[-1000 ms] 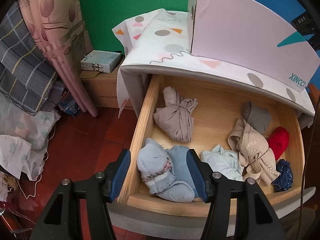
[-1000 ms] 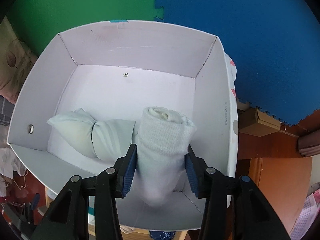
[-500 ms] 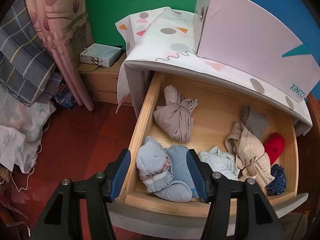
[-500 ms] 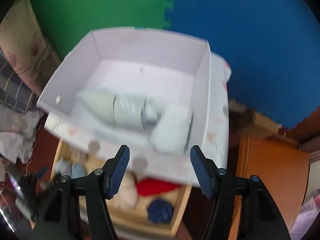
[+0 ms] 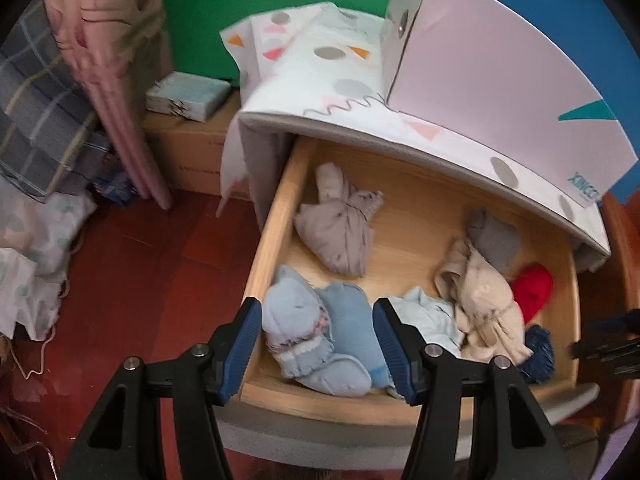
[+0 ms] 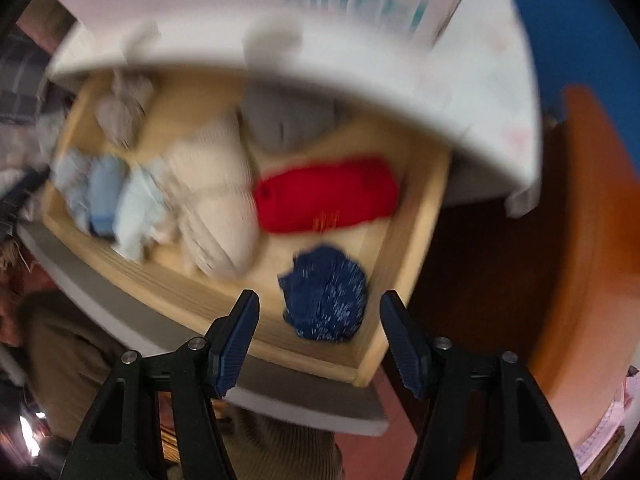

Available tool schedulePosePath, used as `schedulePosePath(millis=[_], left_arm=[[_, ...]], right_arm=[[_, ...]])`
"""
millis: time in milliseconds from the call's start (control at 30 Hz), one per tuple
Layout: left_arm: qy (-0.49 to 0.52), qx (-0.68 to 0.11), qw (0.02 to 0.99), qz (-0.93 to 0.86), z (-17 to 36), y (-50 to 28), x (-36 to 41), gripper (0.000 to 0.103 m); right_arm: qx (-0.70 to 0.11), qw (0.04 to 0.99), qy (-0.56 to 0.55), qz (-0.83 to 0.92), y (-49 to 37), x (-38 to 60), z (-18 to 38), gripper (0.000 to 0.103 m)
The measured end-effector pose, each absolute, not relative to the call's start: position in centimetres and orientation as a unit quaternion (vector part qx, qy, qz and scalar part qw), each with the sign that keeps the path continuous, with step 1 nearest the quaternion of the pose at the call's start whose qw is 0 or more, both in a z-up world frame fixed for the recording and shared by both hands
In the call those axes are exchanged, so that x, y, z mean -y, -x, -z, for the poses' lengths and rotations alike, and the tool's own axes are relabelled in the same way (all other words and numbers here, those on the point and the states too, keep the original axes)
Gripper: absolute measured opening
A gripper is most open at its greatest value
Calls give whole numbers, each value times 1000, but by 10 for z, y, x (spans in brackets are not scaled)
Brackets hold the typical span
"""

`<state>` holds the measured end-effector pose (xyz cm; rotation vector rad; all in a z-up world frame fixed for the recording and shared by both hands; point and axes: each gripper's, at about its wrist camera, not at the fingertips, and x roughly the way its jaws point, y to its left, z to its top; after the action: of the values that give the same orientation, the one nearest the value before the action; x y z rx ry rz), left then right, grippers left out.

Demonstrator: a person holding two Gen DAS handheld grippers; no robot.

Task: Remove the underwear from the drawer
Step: 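Reach back into the drawer and grasp the navy lace underwear with the right gripper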

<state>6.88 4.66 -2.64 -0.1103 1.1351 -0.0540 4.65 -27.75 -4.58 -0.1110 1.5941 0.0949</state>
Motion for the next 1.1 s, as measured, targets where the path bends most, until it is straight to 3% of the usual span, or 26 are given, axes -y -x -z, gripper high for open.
schedulePosePath(millis=[400, 1100], left_arm=[[15, -570, 820, 45, 27, -81, -65, 59], [52, -635, 771, 8, 58, -86, -54, 59]], right_arm=[[-747, 659, 82, -39, -53, 271, 115, 61], [-758, 644, 99, 3, -46, 246, 149, 59]])
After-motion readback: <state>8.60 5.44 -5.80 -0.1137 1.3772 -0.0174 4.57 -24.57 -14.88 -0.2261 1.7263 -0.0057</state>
